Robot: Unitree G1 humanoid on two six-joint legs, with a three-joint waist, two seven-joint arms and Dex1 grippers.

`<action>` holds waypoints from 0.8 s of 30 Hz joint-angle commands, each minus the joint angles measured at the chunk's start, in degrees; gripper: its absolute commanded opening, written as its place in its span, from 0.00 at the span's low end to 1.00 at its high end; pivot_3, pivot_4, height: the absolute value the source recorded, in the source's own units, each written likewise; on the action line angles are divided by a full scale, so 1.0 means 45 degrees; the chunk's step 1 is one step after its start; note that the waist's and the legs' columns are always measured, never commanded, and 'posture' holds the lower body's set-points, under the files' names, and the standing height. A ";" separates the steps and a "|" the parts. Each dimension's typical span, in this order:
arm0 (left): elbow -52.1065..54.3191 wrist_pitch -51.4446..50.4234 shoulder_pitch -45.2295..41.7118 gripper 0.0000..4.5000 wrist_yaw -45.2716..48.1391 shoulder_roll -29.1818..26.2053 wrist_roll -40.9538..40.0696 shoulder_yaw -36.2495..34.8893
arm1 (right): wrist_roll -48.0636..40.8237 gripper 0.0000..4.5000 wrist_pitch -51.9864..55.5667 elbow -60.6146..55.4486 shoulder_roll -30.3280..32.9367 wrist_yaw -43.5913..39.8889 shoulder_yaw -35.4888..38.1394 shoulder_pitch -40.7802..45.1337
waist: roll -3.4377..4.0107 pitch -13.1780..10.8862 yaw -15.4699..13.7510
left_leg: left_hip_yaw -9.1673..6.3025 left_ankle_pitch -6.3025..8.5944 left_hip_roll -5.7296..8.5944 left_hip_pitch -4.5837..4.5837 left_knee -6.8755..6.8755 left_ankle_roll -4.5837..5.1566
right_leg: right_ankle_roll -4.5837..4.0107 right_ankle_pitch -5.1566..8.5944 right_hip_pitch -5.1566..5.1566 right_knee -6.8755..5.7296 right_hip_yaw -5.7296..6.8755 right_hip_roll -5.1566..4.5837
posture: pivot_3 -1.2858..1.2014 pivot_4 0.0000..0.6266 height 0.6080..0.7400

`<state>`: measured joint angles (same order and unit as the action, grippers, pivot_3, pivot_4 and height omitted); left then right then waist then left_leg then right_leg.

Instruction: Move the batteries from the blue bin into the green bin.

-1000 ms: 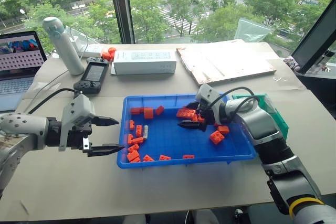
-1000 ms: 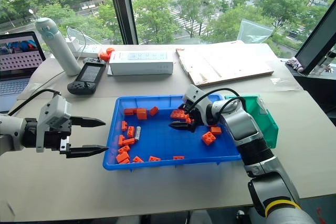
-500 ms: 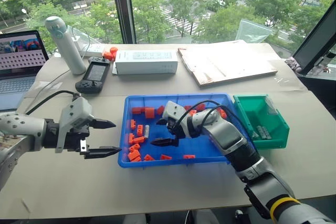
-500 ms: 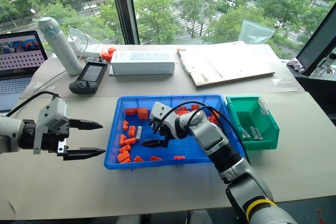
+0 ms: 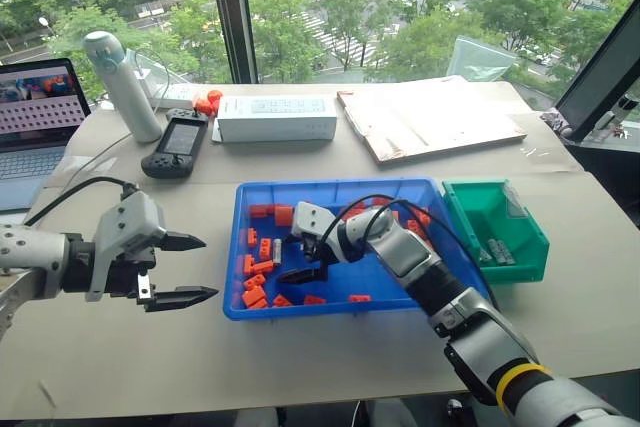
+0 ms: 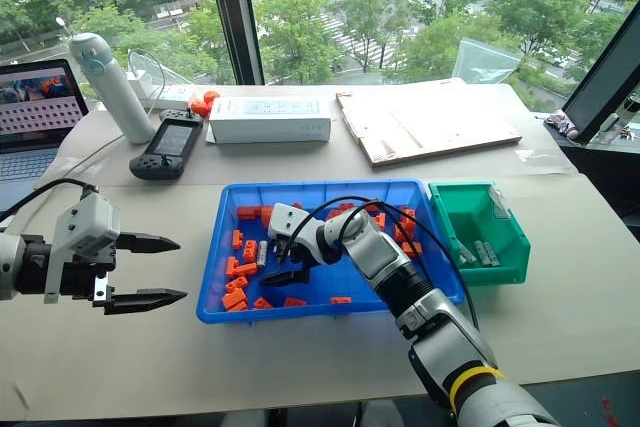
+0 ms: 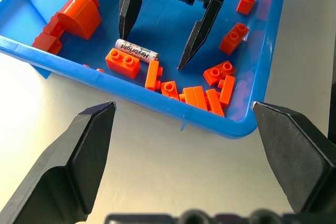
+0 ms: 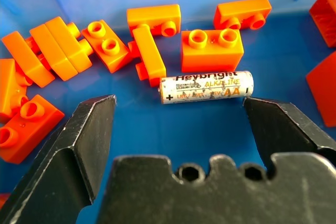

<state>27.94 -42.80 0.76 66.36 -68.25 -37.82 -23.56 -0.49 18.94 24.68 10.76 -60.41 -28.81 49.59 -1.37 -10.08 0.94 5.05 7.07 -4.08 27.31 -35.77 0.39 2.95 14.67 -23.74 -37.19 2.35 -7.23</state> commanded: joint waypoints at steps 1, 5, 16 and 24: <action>0.0258 0.0012 0.0379 1.00 0.0160 -0.0367 0.0371 -0.0863 | -0.0033 1.00 -0.0306 0.0657 -0.0429 -0.0051 0.0291 0.0280 | 0.0000 0.0000 0.0017 | 0.0000 -0.0003 -0.0007 -0.0001 0.0003 -0.0007 | -0.0005 -0.0003 -0.0006 -0.0001 0.0000 0.0006 | 0.52 0.24 0.92; 0.0397 0.0051 0.0358 1.00 0.0042 -0.0298 0.0360 -0.0725 | 0.0148 1.00 -0.0735 0.1446 -0.0824 0.0282 0.0459 0.0463 | 0.0000 0.0000 0.0010 | 0.0003 -0.0005 -0.0013 0.0000 0.0010 -0.0018 | -0.0012 -0.0007 -0.0014 -0.0001 0.0000 0.0011 | 0.52 0.24 0.92; 0.0497 0.0048 -0.0079 1.00 -0.0060 -0.0162 0.0107 -0.0391 | 0.0482 1.00 -0.2199 0.3814 -0.1521 0.0709 0.0988 0.1302 | 0.0001 0.0000 0.0022 | 0.0014 -0.0017 -0.0035 0.0001 0.0029 -0.0043 | -0.0031 -0.0018 -0.0037 -0.0002 -0.0001 0.0029 | 0.52 0.24 0.92; 0.0496 0.0056 -0.0198 1.00 -0.0235 -0.0117 0.0128 -0.0186 | 0.0481 0.61 -0.1987 0.3777 -0.1506 0.0028 0.1106 0.0977 | 0.0001 0.0001 0.0024 | 0.0028 -0.0021 -0.0059 0.0000 0.0030 -0.0047 | -0.0042 -0.0024 -0.0043 -0.0002 -0.0003 0.0048 | 0.52 0.24 0.92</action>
<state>29.15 -42.75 0.52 65.68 -68.72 -37.10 -23.68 1.19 9.41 42.10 3.54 -59.21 -23.87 55.01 -1.36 -10.08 1.05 5.18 6.98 -4.36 27.31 -35.63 0.17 2.76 14.57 -23.94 -37.20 2.34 -7.01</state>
